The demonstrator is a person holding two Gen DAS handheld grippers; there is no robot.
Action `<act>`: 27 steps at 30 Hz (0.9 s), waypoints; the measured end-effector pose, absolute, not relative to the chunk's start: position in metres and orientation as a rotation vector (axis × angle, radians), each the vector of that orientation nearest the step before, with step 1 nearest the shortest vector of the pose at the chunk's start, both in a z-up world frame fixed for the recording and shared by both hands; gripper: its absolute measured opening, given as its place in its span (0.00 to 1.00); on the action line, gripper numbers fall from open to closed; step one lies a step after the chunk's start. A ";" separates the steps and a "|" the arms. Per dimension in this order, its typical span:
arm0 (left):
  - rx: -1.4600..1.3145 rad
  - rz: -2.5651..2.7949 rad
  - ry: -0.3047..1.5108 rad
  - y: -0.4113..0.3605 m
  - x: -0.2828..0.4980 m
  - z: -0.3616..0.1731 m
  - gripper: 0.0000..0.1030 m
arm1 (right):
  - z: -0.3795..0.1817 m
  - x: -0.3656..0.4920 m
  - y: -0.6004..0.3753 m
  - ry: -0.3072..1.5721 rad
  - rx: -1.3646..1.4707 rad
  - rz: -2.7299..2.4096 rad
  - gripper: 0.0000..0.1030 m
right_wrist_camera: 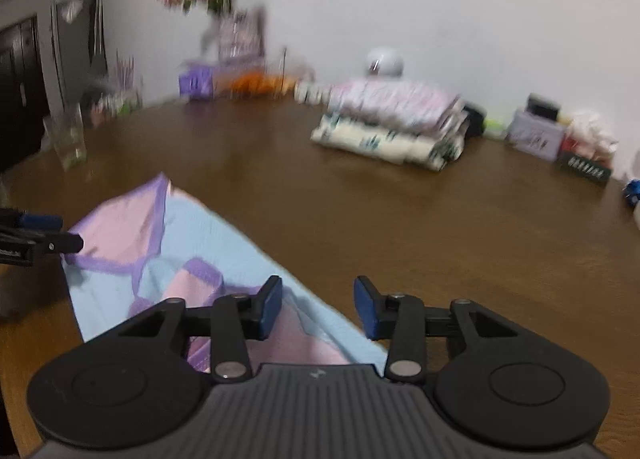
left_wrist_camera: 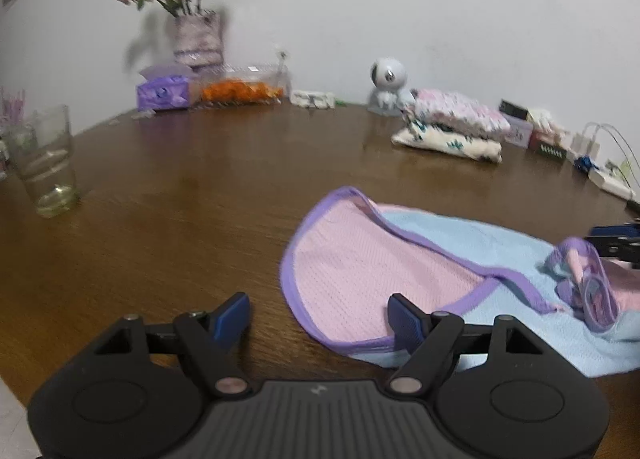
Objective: Fold clothes
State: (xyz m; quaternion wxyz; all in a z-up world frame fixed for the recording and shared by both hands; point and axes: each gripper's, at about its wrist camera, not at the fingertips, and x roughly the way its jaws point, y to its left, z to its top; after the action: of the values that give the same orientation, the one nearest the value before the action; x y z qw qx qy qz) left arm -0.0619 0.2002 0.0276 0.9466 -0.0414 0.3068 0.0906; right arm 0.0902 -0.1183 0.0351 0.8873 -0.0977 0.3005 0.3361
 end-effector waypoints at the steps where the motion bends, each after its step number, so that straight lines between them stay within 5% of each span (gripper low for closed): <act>1: -0.073 0.183 0.623 0.199 -0.061 0.027 0.56 | 0.032 0.092 -0.112 0.648 -0.216 0.700 0.32; 3: -0.051 0.181 0.615 0.195 -0.058 0.026 0.32 | 0.025 0.085 -0.109 0.686 -0.234 0.702 0.26; 6: -0.025 0.161 0.614 0.192 -0.047 0.027 0.13 | 0.021 0.071 -0.111 0.671 -0.258 0.665 0.25; 14: 0.080 0.049 0.615 0.186 0.003 0.031 0.04 | 0.019 0.024 -0.136 0.665 -0.214 0.508 0.25; 19: 0.061 0.117 0.649 0.197 0.019 0.035 0.10 | 0.032 -0.022 -0.140 0.671 -0.271 0.516 0.27; 21: -0.006 0.109 0.656 0.207 0.012 0.039 0.34 | 0.052 -0.019 -0.145 0.598 -0.246 0.565 0.36; 23: -0.059 0.100 0.654 0.213 0.003 0.041 0.46 | 0.072 -0.006 -0.142 0.523 -0.242 0.623 0.45; 27: -0.147 0.064 0.669 0.219 -0.012 0.039 0.46 | 0.077 0.068 -0.087 0.589 -0.258 0.858 0.45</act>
State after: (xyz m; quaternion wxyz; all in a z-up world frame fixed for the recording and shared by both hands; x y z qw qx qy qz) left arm -0.0117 0.2194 0.0391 0.9414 -0.0720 0.3281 0.0314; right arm 0.0680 -0.0871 0.0769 0.8598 -0.1228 0.2806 0.4085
